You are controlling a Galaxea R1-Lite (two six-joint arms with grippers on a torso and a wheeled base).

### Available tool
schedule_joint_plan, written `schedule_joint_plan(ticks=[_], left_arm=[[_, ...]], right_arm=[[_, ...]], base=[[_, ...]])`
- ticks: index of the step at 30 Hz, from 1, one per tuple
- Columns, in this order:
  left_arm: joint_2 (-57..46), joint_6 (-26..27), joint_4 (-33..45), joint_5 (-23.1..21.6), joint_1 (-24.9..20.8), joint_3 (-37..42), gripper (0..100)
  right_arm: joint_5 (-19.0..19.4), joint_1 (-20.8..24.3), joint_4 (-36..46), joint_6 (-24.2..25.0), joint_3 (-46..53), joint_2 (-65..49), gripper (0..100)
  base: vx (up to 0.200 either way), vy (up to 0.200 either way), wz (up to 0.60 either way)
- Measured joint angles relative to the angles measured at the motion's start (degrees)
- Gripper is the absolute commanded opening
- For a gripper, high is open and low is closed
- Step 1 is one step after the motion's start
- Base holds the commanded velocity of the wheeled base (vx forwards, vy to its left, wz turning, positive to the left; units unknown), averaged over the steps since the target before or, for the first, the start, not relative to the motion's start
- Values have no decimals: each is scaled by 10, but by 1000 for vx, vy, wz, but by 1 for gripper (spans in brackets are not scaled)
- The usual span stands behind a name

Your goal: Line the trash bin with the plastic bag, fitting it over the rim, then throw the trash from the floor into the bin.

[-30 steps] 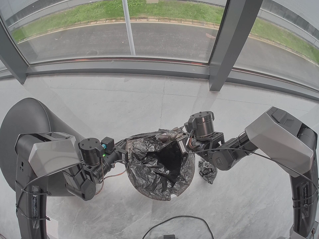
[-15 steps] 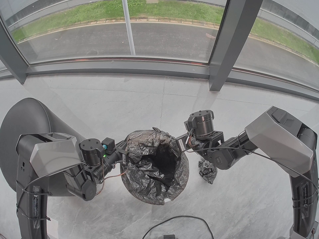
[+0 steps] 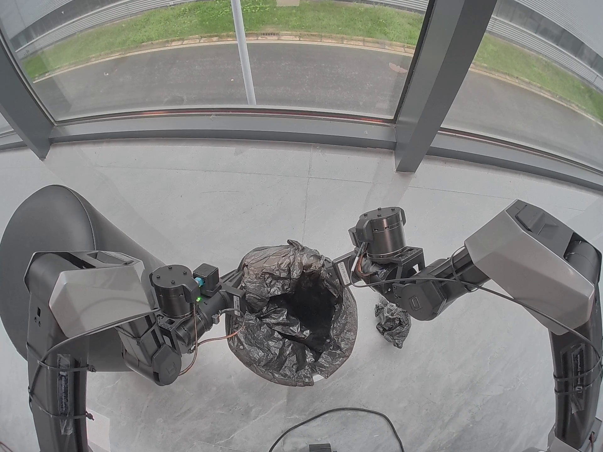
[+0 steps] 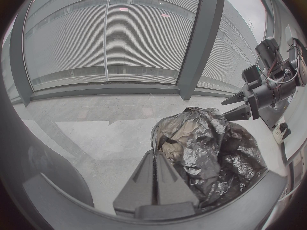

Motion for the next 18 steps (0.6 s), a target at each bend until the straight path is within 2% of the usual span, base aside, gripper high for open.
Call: schedule_joint_plan(ticks=[11, 17, 18], left_arm=[[-67, -34, 109, -7, -18, 33, 0], [-82, -32, 116, -2, -16, 32, 0], [-83, -31, 116, -2, -16, 32, 100]], right_arm=[[-1, 5, 0, 12, 8, -10, 100], [-1, 5, -1, 15, 11, -12, 100], [-1, 5, -2, 16, 11, -12, 100]], base=[[0, 0, 0], [0, 0, 0], [0, 0, 0]])
